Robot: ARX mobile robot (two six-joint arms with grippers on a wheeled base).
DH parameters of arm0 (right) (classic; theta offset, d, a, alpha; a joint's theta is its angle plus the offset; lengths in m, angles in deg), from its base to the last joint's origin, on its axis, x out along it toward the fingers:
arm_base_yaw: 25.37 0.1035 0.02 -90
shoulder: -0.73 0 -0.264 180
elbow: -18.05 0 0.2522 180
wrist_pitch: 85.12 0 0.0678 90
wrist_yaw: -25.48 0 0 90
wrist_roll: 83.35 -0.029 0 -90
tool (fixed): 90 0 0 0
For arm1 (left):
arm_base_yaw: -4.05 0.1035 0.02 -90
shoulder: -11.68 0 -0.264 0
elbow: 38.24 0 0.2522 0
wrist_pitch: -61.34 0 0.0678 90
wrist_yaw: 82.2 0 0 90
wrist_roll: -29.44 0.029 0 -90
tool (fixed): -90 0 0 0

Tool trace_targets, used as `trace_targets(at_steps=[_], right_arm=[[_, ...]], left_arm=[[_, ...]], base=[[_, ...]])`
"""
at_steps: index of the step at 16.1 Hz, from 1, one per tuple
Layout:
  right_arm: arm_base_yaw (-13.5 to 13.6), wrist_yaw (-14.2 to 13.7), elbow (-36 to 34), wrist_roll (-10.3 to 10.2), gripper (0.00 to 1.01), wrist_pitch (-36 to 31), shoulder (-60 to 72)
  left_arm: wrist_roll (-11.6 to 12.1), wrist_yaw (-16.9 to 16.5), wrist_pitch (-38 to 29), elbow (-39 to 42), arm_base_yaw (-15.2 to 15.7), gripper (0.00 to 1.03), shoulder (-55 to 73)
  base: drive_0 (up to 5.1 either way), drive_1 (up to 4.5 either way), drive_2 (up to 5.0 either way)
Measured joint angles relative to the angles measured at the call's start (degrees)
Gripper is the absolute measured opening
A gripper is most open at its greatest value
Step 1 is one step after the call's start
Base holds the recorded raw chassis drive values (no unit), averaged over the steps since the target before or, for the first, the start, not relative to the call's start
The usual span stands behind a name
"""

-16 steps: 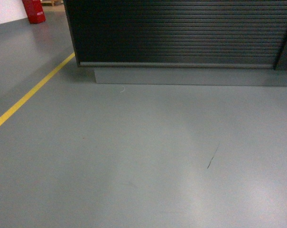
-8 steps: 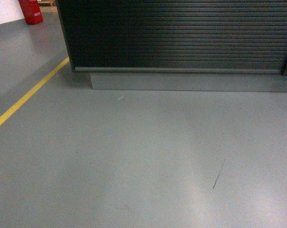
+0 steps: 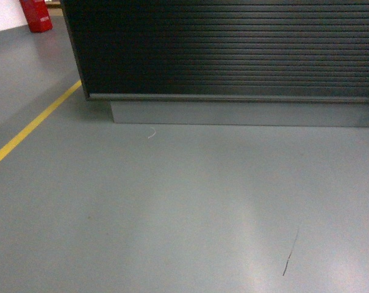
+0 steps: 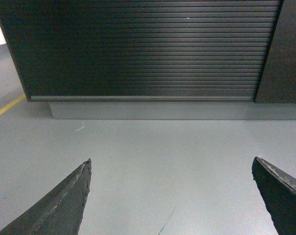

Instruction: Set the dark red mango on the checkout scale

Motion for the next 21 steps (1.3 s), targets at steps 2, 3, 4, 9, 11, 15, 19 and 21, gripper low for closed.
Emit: trace_targets(at_steps=[2,3,4,9,11,15,19,21], right_arm=[[0.0,0.0,0.0,0.0,0.98,0.0,0.0],[0.0,0.0,0.0,0.0,0.98,-0.1,0.0],[0.0,0.0,0.0,0.0,0.98,0.0,0.0],[0.0,0.0,0.0,0.0,0.98,-0.1,0.0],[0.0,0.0,0.0,0.0,0.98,-0.2,0.0],[0.0,0.0,0.0,0.0,0.98,-0.1,0.0],[0.0,0.0,0.0,0.0,0.98,0.0,0.0],[0.0,0.0,0.0,0.0,0.98,0.0,0.0]], left_arm=[[0.0,0.0,-0.1,0.0,0.0,0.98,0.0],[0.0,0.0,0.0,0.0,0.0,0.98,0.0],[0.0,0.0,-0.1,0.0,0.0,0.98,0.0],[0.0,0.0,-0.2,0.0,0.0,0.98,0.0],[0.0,0.0,0.1,0.0,0.0,0.98,0.0],[0.0,0.0,0.1,0.0,0.0,0.98,0.0],[0.0,0.0,0.0,0.0,0.0,0.98,0.0],[0.0,0.0,0.0,0.0,0.0,0.98,0.0]], base=[[0.0,3.00,-3.1],[-0.1,2.95,-3.1],[-0.1,2.95,-3.1],[-0.1,2.95,-3.1],[-0.1,2.95,-3.1],[-0.1,2.96,-3.1],[0.0,2.97,-3.1],[0.0,2.97,-3.1]])
